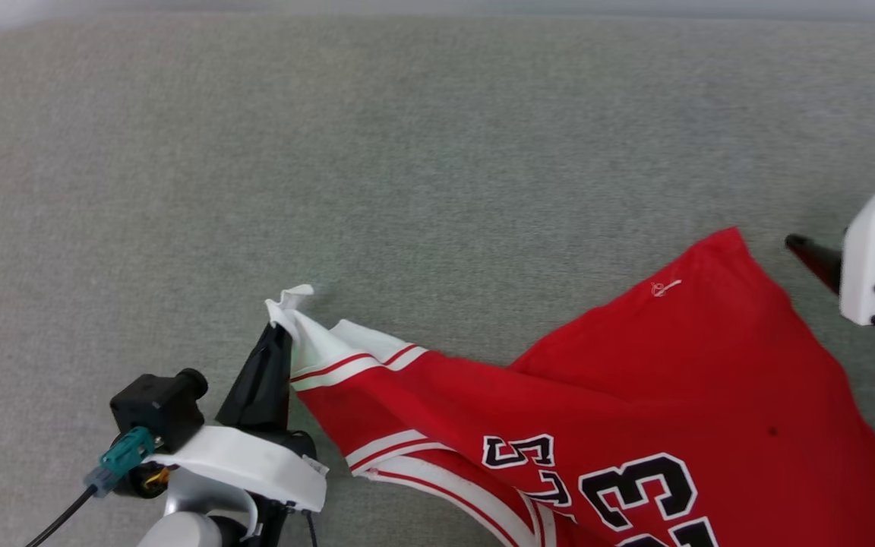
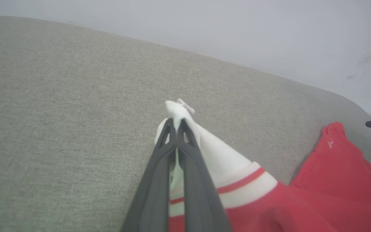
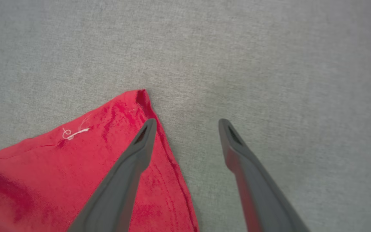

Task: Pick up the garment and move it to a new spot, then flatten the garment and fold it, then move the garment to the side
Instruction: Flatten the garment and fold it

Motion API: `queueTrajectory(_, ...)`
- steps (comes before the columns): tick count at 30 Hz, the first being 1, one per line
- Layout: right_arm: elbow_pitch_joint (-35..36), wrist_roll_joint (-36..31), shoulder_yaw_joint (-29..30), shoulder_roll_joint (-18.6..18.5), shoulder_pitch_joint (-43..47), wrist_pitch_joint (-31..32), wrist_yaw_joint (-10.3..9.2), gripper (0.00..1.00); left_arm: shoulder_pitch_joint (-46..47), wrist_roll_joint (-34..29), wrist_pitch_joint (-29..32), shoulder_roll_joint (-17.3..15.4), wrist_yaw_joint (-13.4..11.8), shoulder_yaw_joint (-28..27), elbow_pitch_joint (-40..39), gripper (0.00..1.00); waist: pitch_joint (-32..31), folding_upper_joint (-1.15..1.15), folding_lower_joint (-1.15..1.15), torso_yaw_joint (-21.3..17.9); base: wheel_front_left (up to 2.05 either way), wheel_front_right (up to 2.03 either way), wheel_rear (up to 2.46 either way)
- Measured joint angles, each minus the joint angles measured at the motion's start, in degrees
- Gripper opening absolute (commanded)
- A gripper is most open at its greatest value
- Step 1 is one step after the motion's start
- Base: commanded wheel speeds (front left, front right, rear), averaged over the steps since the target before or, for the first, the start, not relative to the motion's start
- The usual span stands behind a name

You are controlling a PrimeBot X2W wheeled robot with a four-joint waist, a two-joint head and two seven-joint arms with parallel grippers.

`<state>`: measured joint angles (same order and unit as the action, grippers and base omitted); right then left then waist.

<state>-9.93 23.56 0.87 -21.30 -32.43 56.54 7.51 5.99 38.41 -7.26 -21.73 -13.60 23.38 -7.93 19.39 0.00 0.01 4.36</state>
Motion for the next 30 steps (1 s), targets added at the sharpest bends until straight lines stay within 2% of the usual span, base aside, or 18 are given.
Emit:
queueTrajectory(2,-0.19,-1.08,-1.66,1.04,-1.08,5.17,0.0,1.0,0.88,-0.01,-0.41,0.77,0.62,0.52,0.83,0.0,1.11,0.0,0.0,1.26,0.0,0.0,0.0)
queueTrajectory(5,-1.07,-2.04,-3.74,2.48,-1.6,9.03,0.0,1.0,1.92,0.01,-1.02,1.52,1.48,1.04,2.1,0.0,2.36,0.0,0.0,2.96,0.0,0.0,0.0)
queueTrajectory(12,-5.25,-2.97,-3.96,3.98,-1.91,9.62,0.01,1.0,2.89,0.26,-2.12,2.93,2.58,2.01,4.35,0.0,3.88,0.0,-0.01,5.1,0.0,0.0,0.0)
queueTrajectory(13,-5.75,-2.86,-3.78,4.11,-2.02,9.77,0.0,0.5,3.02,0.38,-2.29,2.98,2.61,2.02,4.56,0.0,3.92,0.0,-0.01,5.19,0.0,0.0,0.0)
queueTrajectory(14,-5.75,-2.86,-3.78,4.11,-2.02,9.77,0.0,0.5,3.02,0.38,-2.29,2.98,2.61,2.02,4.56,0.0,3.92,0.0,-0.01,5.19,0.0,0.0,0.0)
queueTrajectory(15,-6.41,-2.74,-4.04,4.2,-2.38,10.07,0.0,0.2,3.14,0.58,-2.53,2.96,2.86,1.94,5.0,0.0,3.83,0.0,-0.01,5.13,0.0,0.0,0.0)
queueTrajectory(16,-6.72,-2.48,-4.19,4.23,-2.52,10.14,0.0,0.0,3.14,0.57,-2.55,2.94,2.86,1.93,5.22,0.0,3.75,0.0,-0.01,5.05,0.0,0.0,0.0)
queueTrajectory(24,-7.28,-0.7,-7.66,3.43,-2.38,6.84,0.0,0.0,3.18,0.62,-2.76,1.99,3.21,1.65,6.06,0.0,1.14,0.0,-0.01,3.94,0.0,0.0,0.0)
queueTrajectory(30,-4.33,1.05,-8.27,1.47,-3.18,1.64,0.0,0.0,5.43,0.05,-0.74,-2.22,4.04,0.34,5.1,0.0,-3.18,0.0,-0.01,2.43,0.0,0.0,0.0)
